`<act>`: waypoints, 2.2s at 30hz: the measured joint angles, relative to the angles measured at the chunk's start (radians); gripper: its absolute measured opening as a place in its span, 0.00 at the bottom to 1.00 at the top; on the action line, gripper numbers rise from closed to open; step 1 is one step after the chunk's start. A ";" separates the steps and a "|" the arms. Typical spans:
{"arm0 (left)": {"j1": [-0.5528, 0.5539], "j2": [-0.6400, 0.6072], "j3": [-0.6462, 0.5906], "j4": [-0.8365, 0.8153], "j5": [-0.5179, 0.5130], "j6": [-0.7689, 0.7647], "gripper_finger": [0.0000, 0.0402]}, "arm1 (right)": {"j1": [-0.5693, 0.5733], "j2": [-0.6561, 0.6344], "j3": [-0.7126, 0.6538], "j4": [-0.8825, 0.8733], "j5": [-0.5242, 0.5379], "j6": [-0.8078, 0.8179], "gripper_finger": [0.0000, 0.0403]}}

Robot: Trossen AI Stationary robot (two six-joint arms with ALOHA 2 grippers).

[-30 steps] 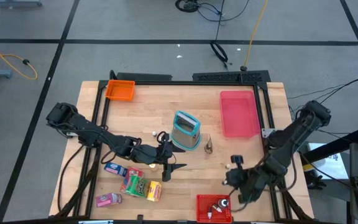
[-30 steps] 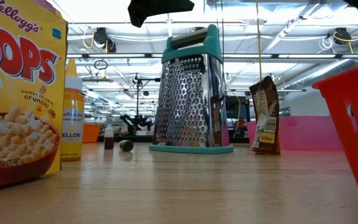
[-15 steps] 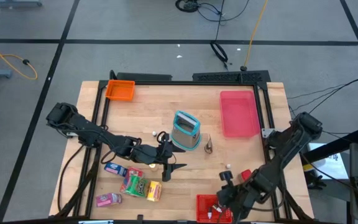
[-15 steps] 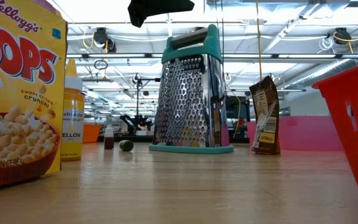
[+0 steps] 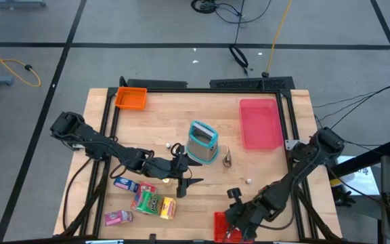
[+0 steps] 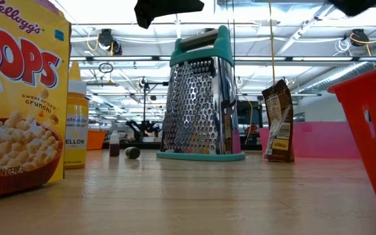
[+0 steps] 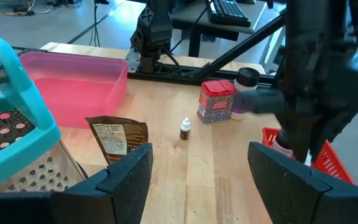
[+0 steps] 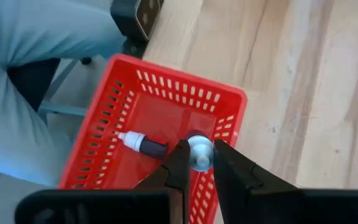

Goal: Pick & Place Kitchen Items
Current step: Put the small purple food coloring bottle into the red bin, then put the small yellow food coloring bottle into the red bin

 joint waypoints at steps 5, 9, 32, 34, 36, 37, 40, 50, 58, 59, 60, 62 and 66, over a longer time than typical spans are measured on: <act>0.000 0.000 0.000 0.000 0.000 0.000 0.66 | -0.028 0.033 0.000 0.038 -0.027 -0.017 0.09; 0.000 0.000 0.000 0.000 0.000 0.000 0.66 | -0.037 0.045 0.000 0.042 -0.027 -0.018 0.09; -0.002 0.000 0.000 -0.003 0.000 -0.009 0.66 | -0.036 -0.009 -0.016 0.036 -0.016 -0.074 0.20; -0.003 0.000 0.000 -0.006 0.000 -0.010 0.66 | -0.036 -0.038 -0.016 -0.008 0.010 -0.064 0.19; -0.003 0.000 0.000 -0.014 0.000 -0.014 0.66 | -0.036 -0.068 -0.016 -0.034 0.034 -0.051 0.18; -0.003 0.000 0.000 -0.018 0.000 -0.016 0.66 | -0.036 -0.085 -0.016 -0.057 0.037 -0.049 0.17; -0.003 0.000 0.000 -0.023 0.000 -0.024 0.66 | -0.036 -0.133 -0.015 -0.117 0.064 -0.026 0.17; -0.003 0.000 0.000 -0.024 0.000 -0.025 0.66 | -0.034 -0.217 -0.023 -0.404 0.169 0.144 0.18; -0.004 0.000 0.000 -0.024 0.000 -0.026 0.66 | -0.048 -0.224 -0.146 -0.463 0.193 0.253 0.18; -0.004 0.000 0.000 -0.024 0.000 -0.026 0.66 | -0.054 -0.231 -0.168 -0.464 0.193 0.269 0.18; -0.004 0.000 0.000 -0.024 0.000 -0.028 0.66 | -0.061 -0.240 -0.188 -0.466 0.193 0.283 0.18; -0.005 0.000 0.000 -0.024 0.000 -0.029 0.66 | -0.072 -0.267 -0.231 -0.465 0.193 0.310 0.18; -0.009 0.000 0.000 -0.024 0.000 -0.028 0.66 | -0.097 -0.352 -0.322 -0.426 0.200 0.355 0.18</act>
